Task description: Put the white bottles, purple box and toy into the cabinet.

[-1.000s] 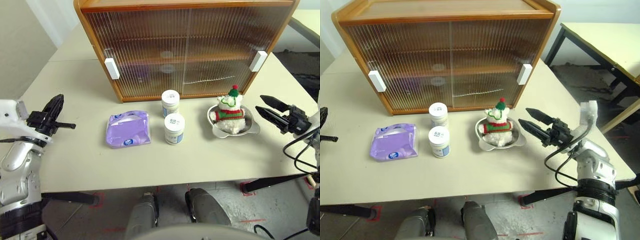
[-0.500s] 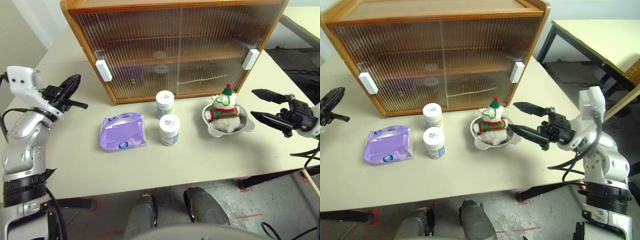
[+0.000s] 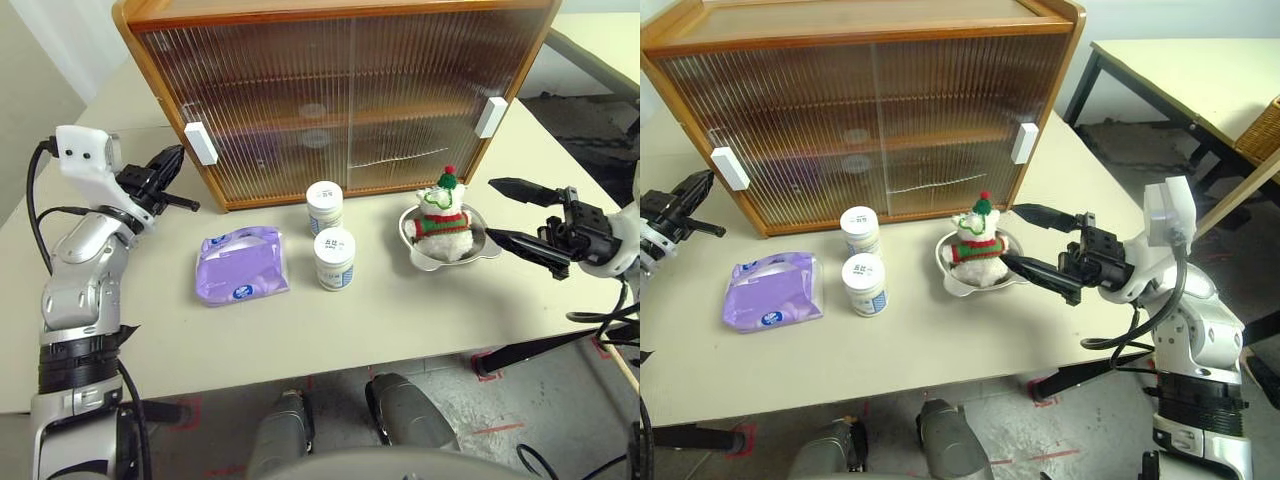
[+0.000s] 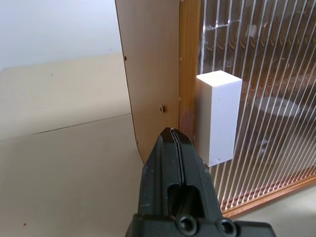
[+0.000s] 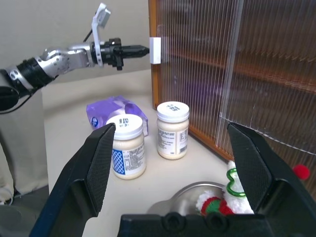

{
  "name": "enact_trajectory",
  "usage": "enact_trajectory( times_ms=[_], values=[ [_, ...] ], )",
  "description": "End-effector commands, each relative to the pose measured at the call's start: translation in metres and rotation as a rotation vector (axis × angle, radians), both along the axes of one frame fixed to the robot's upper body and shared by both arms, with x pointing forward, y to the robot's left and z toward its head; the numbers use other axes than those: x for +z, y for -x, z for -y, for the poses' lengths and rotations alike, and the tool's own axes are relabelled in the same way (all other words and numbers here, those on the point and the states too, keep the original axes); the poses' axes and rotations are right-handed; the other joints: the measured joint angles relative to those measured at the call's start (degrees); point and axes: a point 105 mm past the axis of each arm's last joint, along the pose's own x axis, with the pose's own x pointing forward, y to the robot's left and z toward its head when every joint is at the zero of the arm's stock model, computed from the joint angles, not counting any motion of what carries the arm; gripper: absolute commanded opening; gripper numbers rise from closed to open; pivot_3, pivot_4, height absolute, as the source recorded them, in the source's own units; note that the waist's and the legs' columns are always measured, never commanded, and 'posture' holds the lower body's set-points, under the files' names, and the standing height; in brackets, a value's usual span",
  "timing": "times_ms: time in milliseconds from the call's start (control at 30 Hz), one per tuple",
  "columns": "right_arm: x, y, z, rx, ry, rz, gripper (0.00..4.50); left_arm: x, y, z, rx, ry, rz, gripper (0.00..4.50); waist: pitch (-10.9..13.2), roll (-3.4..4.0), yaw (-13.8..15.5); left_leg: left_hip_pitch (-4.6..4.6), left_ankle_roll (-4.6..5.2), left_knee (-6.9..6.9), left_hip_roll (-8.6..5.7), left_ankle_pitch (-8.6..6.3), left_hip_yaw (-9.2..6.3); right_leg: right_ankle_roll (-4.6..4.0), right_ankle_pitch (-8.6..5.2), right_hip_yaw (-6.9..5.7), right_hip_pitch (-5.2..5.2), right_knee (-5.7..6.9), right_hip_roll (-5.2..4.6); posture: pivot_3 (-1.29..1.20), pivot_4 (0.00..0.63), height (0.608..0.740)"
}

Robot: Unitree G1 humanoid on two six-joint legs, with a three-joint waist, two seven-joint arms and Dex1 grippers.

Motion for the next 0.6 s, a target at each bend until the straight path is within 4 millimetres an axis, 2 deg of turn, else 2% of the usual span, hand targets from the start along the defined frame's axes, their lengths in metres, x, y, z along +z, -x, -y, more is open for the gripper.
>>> enact_trajectory(
  times_ms=[33,300,600],
  values=[
    [-0.001,0.003,-0.005,0.019,-0.005,0.002,4.5,-0.002,-0.004,0.014,-0.043,-0.019,-0.001,0.04,-0.01,-0.02,0.04,-0.02,0.0,0.05,-0.01,0.0,-0.01,0.0,0.0,0.0,0.02,0.0,0.0,-0.28,0.092,0.74],
    [-0.002,0.002,-0.006,0.022,-0.01,-0.004,4.5,-0.009,-0.006,0.02,-0.06,-0.033,-0.001,0.04,-0.02,-0.03,0.36,-0.09,0.04,0.23,-0.22,0.01,-0.15,0.04,-0.01,0.0,0.12,0.0,-0.08,-0.27,0.093,0.74],
    [-0.004,0.002,-0.004,0.024,-0.005,-0.013,4.5,-0.016,0.001,0.025,-0.06,-0.02,0.001,0.04,-0.03,-0.04,0.19,-0.09,0.09,0.26,-0.46,0.04,-0.18,0.09,0.0,0.01,0.15,0.0,-0.12,-0.27,0.092,0.74]
  ],
)
